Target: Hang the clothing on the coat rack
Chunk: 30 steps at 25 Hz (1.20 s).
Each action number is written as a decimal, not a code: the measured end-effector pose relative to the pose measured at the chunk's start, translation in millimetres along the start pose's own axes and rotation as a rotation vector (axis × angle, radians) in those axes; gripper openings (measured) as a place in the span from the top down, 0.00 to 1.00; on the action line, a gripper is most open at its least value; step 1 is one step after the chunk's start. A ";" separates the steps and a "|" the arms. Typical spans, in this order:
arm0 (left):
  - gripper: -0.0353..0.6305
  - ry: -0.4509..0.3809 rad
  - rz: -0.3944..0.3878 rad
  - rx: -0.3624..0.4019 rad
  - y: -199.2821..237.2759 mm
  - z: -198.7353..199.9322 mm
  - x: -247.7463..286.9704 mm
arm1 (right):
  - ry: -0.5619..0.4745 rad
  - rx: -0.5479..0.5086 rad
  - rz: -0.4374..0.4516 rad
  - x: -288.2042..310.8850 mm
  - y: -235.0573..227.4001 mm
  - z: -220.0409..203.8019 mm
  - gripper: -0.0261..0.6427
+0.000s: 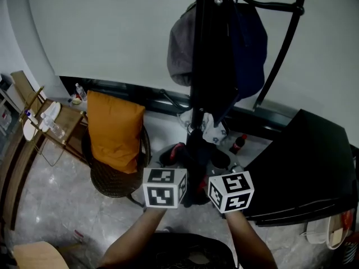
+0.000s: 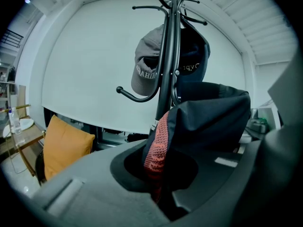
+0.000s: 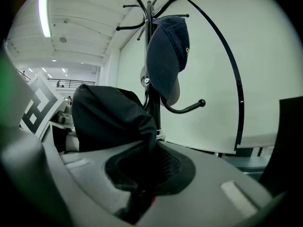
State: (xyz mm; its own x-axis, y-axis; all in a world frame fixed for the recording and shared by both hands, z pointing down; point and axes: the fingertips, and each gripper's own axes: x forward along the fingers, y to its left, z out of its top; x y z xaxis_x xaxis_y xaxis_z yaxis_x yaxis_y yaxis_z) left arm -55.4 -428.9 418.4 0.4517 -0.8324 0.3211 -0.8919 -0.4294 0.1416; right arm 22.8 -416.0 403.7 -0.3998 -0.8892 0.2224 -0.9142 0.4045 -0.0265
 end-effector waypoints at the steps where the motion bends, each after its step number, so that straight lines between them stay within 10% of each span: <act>1: 0.93 0.001 0.002 -0.002 0.4 -1.4 -0.5 | 0.002 0.002 0.003 0.1 0.4 -1.3 0.91; 30: 0.93 0.042 0.028 -0.010 -8.6 -29.7 -9.6 | 0.046 -0.016 0.032 -10.0 10.8 -26.7 0.91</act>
State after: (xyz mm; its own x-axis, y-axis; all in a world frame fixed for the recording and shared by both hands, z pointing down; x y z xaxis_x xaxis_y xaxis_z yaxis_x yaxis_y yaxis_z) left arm -52.6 -406.9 441.9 0.4256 -0.8283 0.3644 -0.9044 -0.4024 0.1416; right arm 18.7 -397.0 427.1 -0.4250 -0.8652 0.2661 -0.8997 0.4361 -0.0191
